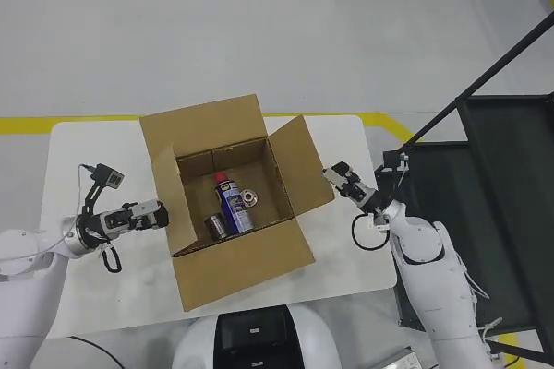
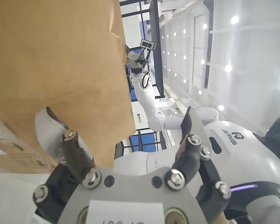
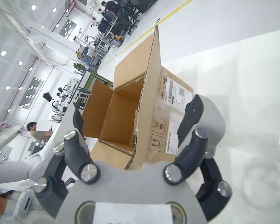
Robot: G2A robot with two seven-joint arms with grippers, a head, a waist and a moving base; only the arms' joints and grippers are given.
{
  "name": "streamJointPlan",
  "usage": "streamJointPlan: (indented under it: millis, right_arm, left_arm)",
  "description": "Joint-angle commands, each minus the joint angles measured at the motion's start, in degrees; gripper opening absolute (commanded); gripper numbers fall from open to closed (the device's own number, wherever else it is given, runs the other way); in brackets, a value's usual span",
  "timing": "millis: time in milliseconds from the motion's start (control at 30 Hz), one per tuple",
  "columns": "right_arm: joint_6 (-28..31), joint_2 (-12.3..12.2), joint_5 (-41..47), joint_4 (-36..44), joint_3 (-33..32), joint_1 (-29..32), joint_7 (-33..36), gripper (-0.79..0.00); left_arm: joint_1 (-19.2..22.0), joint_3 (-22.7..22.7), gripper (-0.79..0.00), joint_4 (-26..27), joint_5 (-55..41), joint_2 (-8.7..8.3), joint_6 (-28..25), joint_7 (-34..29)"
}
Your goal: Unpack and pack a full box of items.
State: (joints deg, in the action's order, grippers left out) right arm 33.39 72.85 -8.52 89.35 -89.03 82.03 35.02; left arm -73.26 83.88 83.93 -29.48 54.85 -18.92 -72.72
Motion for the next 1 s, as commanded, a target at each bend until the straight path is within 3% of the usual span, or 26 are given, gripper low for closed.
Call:
streamJointPlan:
  millis: [0, 100, 300, 633, 967]
  right_arm:
    - [4.22, 0.03, 4.72, -0.66, 2.03, -0.64, 2.63, 0.0]
    - [10.34, -0.12, 11.66, -0.99, 5.23, -2.08, 8.61, 0.0]
    - [8.15, -0.29, 12.75, -1.61, 11.8, -7.63, 17.31, 0.0]
    - [-0.57, 0.66, 4.06, -8.49, 20.84, -15.34, 14.66, 0.0]
    - [-6.45, 0.04, -1.65, -5.74, 21.84, -14.87, 13.74, 0.0]
  left_arm:
    - [0.59, -1.1, 0.0, -0.27, 0.8, 0.14, -0.15, 0.73]
    - [1.02, -1.98, 0.0, -0.52, 1.97, 0.22, -0.35, 1.52]
    - [1.17, -2.84, 0.0, -0.46, 4.74, 0.25, -1.06, 3.66]
    - [0.46, -3.34, 0.0, 0.56, 9.68, 0.03, -2.48, 5.98]
    - [-0.89, -2.41, 0.0, 2.43, 9.46, -0.36, -2.7, 5.81]
